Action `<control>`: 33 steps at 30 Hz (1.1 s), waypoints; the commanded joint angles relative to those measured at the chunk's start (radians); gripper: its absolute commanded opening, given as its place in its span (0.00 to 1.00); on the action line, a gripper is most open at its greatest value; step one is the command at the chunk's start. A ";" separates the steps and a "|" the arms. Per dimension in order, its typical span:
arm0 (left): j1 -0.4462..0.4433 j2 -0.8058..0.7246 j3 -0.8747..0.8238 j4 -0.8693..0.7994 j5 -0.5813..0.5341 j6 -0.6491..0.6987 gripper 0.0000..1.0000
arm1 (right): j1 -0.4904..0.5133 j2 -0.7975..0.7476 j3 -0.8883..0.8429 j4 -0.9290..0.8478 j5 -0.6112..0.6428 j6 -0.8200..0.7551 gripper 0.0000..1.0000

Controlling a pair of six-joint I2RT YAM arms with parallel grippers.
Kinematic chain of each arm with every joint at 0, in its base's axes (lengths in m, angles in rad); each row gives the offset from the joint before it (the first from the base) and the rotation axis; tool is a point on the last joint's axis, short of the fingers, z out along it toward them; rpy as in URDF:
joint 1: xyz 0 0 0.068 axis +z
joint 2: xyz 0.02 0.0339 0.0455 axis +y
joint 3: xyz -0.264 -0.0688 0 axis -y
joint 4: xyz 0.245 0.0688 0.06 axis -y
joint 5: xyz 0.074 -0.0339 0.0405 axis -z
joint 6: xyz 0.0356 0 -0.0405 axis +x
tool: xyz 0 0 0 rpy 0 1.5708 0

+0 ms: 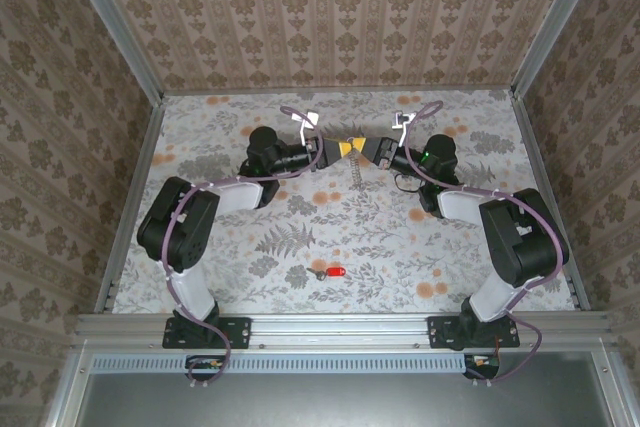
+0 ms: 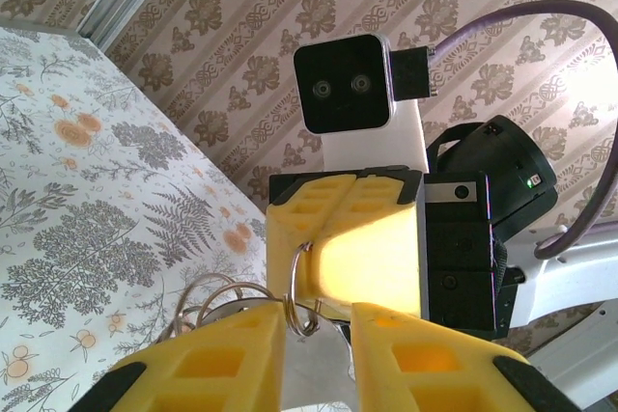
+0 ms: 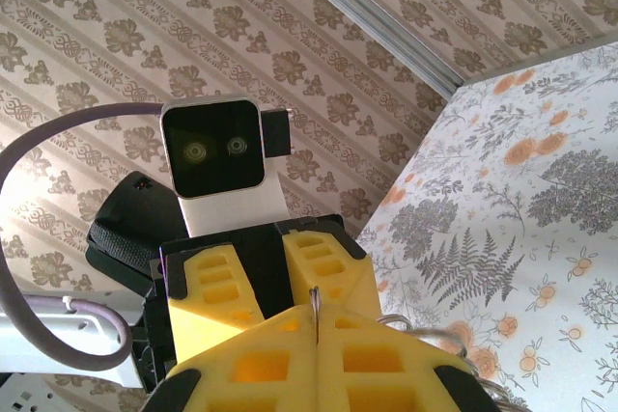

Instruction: Put the keys on the keyring

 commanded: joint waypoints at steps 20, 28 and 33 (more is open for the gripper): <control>-0.010 0.026 0.043 0.063 -0.027 -0.010 0.29 | -0.005 0.014 -0.004 0.061 0.000 0.005 0.00; -0.004 0.020 0.038 0.066 -0.047 -0.007 0.28 | -0.008 0.011 -0.005 0.058 0.000 0.002 0.00; -0.005 0.024 0.042 0.071 -0.043 -0.011 0.18 | -0.008 0.012 -0.006 0.057 -0.001 0.002 0.00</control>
